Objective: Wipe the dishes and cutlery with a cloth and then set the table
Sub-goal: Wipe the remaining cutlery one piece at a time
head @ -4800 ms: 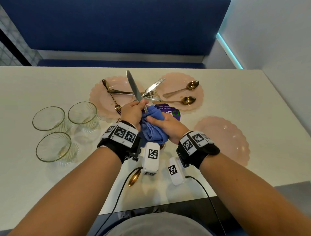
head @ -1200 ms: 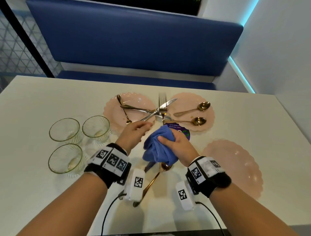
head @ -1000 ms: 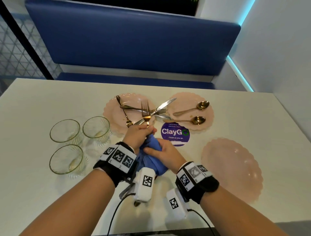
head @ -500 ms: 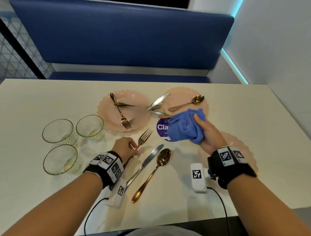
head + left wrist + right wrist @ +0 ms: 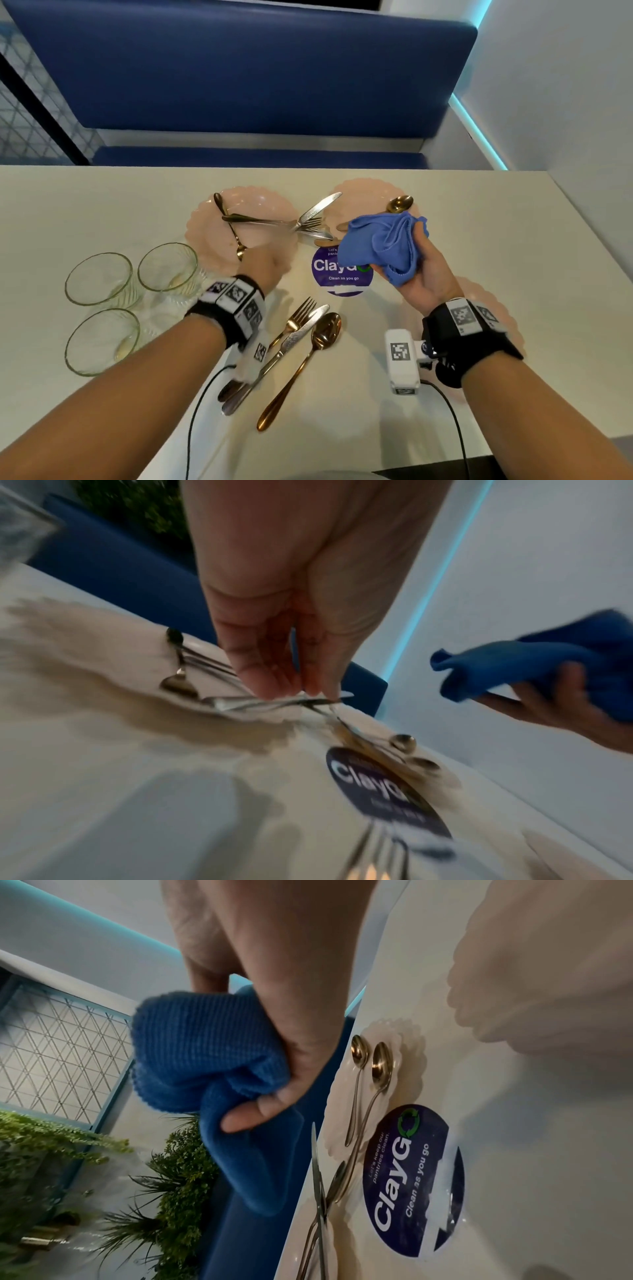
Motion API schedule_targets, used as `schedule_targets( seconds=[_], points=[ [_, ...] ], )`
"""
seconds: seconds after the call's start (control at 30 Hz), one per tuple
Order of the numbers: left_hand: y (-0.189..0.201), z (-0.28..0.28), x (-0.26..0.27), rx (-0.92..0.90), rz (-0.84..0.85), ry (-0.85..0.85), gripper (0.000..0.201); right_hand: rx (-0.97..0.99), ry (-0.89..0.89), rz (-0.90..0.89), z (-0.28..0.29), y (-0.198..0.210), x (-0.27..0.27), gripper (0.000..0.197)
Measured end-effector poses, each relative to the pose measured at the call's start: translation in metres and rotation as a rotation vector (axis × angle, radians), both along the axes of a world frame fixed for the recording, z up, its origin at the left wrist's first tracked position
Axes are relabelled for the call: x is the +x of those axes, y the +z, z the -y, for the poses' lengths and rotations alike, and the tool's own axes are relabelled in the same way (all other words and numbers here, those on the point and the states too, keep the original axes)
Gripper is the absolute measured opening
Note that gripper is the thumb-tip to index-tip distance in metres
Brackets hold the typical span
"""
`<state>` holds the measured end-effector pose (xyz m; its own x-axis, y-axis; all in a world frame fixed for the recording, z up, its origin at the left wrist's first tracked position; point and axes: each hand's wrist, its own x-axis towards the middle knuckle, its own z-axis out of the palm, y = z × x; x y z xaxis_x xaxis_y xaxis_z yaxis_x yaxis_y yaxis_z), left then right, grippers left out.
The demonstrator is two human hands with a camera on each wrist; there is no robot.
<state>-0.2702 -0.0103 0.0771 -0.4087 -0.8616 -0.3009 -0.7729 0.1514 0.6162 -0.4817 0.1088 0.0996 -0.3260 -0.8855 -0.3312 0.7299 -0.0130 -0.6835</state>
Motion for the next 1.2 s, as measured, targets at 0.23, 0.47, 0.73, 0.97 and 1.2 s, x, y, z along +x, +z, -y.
schedule_targets(
  seconds=[0.23, 0.47, 0.73, 0.97, 1.2],
  points=[
    [0.01, 0.044, -0.032, 0.351, -0.219, 0.346, 0.033, 0.053, 0.012, -0.05, 0.011, -0.004, -0.004, 0.017],
    [0.001, 0.055, -0.029, 0.564, -0.295, 0.029, 0.031, 0.194, 0.116, -0.047, 0.019, -0.011, -0.009, 0.034],
    [0.001, 0.065, -0.015, 0.374, -0.21, 0.226, 0.024, 0.216, 0.126, -0.077, 0.047, -0.007, 0.005, 0.032],
    [0.027, 0.031, -0.023, 0.502, -0.453, 0.099, 0.016, 0.26, 0.098, -0.17, 0.079, -0.002, 0.045, 0.037],
    [0.052, -0.004, -0.021, 0.583, -0.518, 0.115, 0.017, 0.367, 0.014, -0.481, 0.098, 0.005, 0.064, 0.027]
  ],
)
